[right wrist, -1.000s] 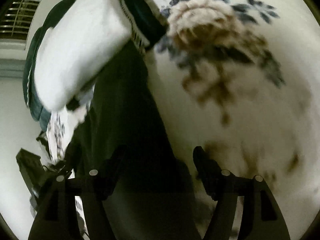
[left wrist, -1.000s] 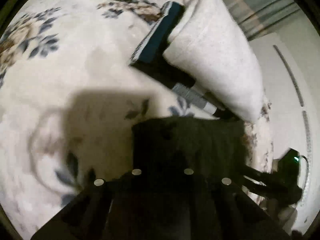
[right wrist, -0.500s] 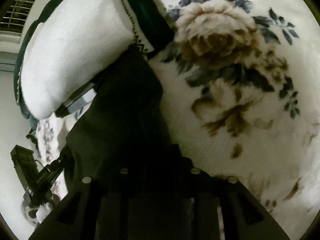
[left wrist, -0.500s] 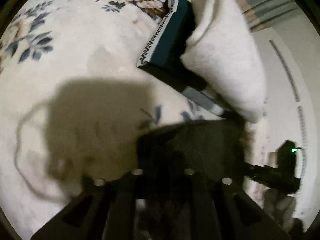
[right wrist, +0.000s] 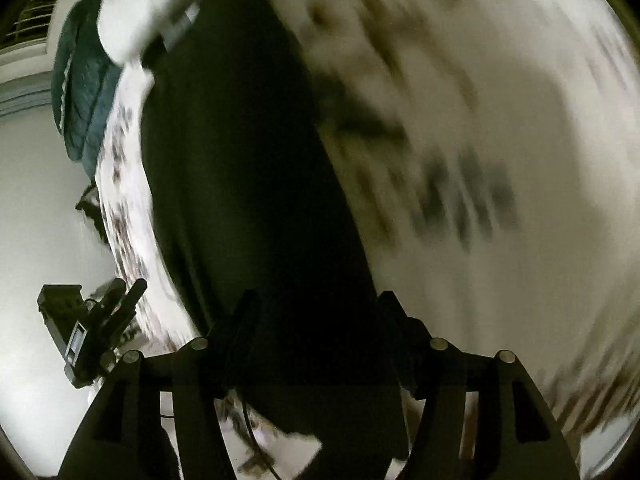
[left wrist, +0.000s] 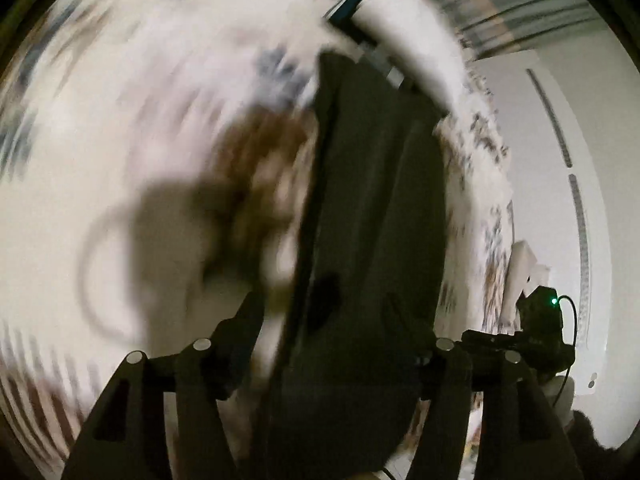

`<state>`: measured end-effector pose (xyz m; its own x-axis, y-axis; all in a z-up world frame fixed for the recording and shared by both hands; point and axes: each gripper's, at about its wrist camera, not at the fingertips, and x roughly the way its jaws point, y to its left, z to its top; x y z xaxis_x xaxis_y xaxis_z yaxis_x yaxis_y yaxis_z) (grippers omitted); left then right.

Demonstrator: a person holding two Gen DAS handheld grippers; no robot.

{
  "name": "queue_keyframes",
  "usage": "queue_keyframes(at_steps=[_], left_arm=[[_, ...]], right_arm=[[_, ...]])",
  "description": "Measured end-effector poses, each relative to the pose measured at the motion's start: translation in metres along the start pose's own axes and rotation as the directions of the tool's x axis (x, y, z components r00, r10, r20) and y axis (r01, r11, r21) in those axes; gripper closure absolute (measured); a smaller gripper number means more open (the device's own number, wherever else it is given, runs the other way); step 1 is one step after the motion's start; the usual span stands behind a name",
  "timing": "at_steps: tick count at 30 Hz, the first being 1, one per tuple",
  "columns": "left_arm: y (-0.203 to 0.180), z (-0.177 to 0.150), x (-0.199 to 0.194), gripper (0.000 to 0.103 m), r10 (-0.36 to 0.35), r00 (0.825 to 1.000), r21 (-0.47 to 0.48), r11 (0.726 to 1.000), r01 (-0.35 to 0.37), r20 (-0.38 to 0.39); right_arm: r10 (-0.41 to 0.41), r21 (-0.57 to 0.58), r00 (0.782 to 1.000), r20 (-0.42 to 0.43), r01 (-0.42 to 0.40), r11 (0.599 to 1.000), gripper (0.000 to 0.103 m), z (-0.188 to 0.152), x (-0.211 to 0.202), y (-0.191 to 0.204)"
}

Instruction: Fold small clothes

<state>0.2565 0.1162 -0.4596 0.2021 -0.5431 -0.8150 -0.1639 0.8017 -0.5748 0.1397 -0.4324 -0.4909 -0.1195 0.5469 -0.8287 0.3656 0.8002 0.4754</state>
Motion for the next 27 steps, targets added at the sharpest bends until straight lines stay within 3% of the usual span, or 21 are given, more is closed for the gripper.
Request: queue_keyframes(at_steps=[7,9,10,11,12,13,15,16,20,22,24,25,26,27], left_arm=[[0.028,-0.132,0.013,0.044,0.14,0.986,-0.096,0.984,-0.148,-0.087],[0.028,-0.154,0.024,0.05,0.164,0.982,-0.08,0.982,-0.172,-0.098],[0.026,-0.161,0.027,0.061,0.182,0.979,-0.061,0.98,-0.188,-0.094],[0.023,-0.168,0.032,0.098,0.216,0.971,-0.036,0.975,-0.221,-0.101],[0.021,-0.171,0.035,0.098,0.237,0.966,-0.025,0.97,-0.24,-0.1],[0.019,-0.173,0.034,0.098,0.244,0.967,-0.024,0.969,-0.247,-0.077],[0.017,-0.174,0.027,0.099,0.25,0.967,-0.032,0.967,-0.252,-0.048],[0.019,-0.176,0.022,0.099,0.245,0.969,-0.04,0.968,-0.246,-0.037],[0.03,-0.176,0.012,0.098,0.227,0.974,-0.037,0.973,-0.228,-0.027],[0.032,-0.17,0.017,0.098,0.186,0.981,-0.039,0.981,-0.188,-0.052],[0.038,-0.17,0.015,0.091,0.142,0.988,-0.071,0.987,-0.146,-0.057],[0.039,-0.172,0.018,0.085,0.124,0.99,-0.077,0.989,-0.129,-0.063],[0.042,-0.174,0.019,0.065,0.092,0.993,-0.085,0.992,-0.098,-0.069],[0.048,-0.178,0.016,0.044,0.074,0.995,-0.085,0.993,-0.08,-0.072]], right_arm=[[0.005,0.075,0.997,-0.073,0.001,0.997,0.04,-0.101,0.051,-0.058],[0.009,0.083,0.997,-0.081,-0.002,0.997,0.04,-0.117,0.067,-0.064],[0.003,0.077,0.996,-0.084,0.004,0.997,0.04,-0.124,0.075,-0.064],[0.0,0.071,0.996,-0.085,0.006,0.997,0.04,-0.129,0.083,-0.064],[-0.005,0.065,0.997,-0.082,0.011,0.998,0.04,-0.135,0.09,-0.061],[-0.007,0.055,0.997,-0.071,0.011,0.998,0.043,-0.14,0.095,-0.057],[-0.004,0.031,0.999,-0.054,0.006,0.999,0.077,-0.151,0.1,-0.051],[-0.02,0.023,0.999,-0.046,0.021,1.0,0.093,-0.156,0.103,-0.047],[-0.067,-0.018,0.998,0.0,0.067,0.998,0.094,-0.173,0.111,-0.033],[-0.07,-0.023,0.997,-0.012,0.07,0.997,0.093,-0.175,0.113,-0.037],[-0.031,-0.011,0.998,-0.052,0.031,0.999,0.088,-0.174,0.114,-0.046],[-0.017,-0.006,0.997,-0.07,0.016,1.0,0.079,-0.166,0.105,-0.056],[0.001,-0.005,0.996,-0.089,-0.001,1.0,0.065,-0.166,0.107,-0.057],[0.042,-0.005,0.993,-0.113,-0.042,0.999,0.059,-0.168,0.112,-0.059]])
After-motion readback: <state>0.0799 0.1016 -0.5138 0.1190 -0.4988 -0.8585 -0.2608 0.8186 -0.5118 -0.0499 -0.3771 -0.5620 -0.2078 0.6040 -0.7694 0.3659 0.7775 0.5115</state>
